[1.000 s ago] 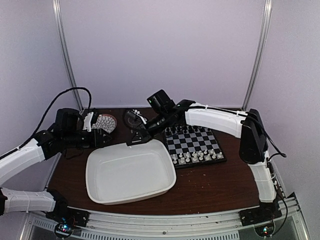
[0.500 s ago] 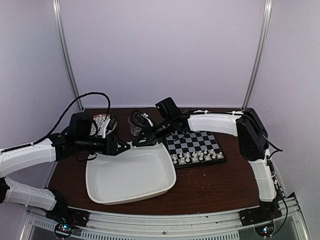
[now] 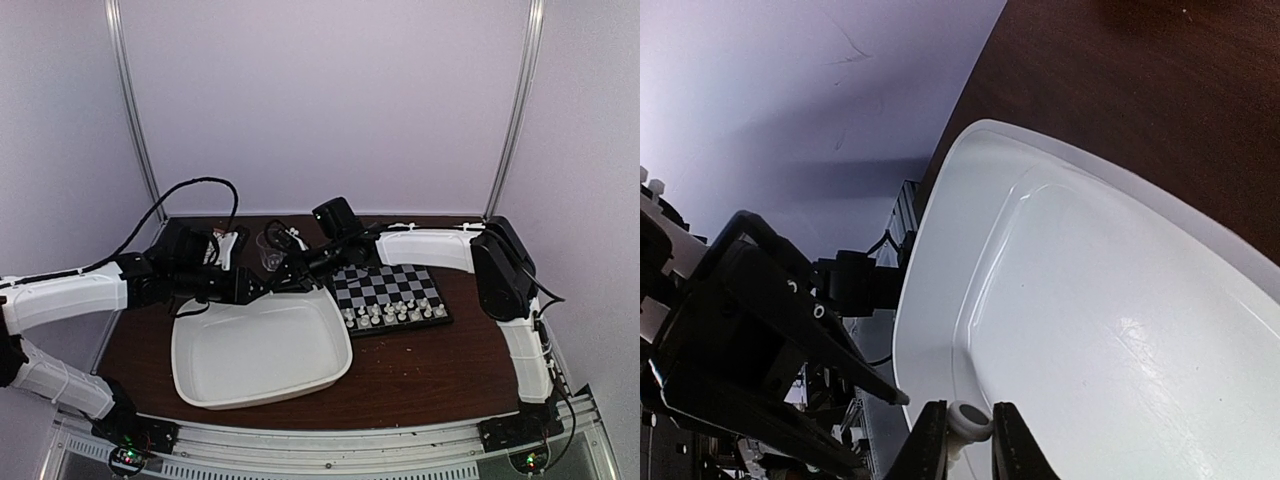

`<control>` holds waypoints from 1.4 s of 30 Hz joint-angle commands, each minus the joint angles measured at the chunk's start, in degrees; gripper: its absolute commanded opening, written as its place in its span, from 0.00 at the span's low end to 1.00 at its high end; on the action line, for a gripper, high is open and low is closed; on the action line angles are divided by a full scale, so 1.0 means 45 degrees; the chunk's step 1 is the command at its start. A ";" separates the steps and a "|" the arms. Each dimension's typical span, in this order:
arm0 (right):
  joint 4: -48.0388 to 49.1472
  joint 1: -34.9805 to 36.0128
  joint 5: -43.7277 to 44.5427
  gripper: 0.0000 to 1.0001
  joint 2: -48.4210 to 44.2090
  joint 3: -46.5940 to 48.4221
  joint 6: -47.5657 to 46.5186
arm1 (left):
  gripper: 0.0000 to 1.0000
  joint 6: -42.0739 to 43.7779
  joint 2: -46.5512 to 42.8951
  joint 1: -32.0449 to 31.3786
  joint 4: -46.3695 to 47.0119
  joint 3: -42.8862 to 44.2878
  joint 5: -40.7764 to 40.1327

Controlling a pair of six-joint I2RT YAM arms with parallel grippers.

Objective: Set up the chess pieces on the board
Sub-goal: Pass from the right arm to the left

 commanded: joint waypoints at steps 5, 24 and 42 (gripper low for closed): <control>0.0187 -0.0082 0.0572 0.17 -0.0658 -0.0145 0.0136 | 0.31 -0.0206 0.0940 -0.0725 -0.0712 0.1131 -0.1656; 0.0546 -0.0065 0.0793 0.17 -0.0949 -0.0509 0.0274 | 0.21 -0.0936 0.1663 -0.0808 0.0212 0.1214 -0.2209; 0.0641 -0.0027 0.0911 0.17 -0.1023 -0.0546 0.0341 | 0.20 -0.1629 0.2297 -0.0808 -0.0225 0.1545 -0.2999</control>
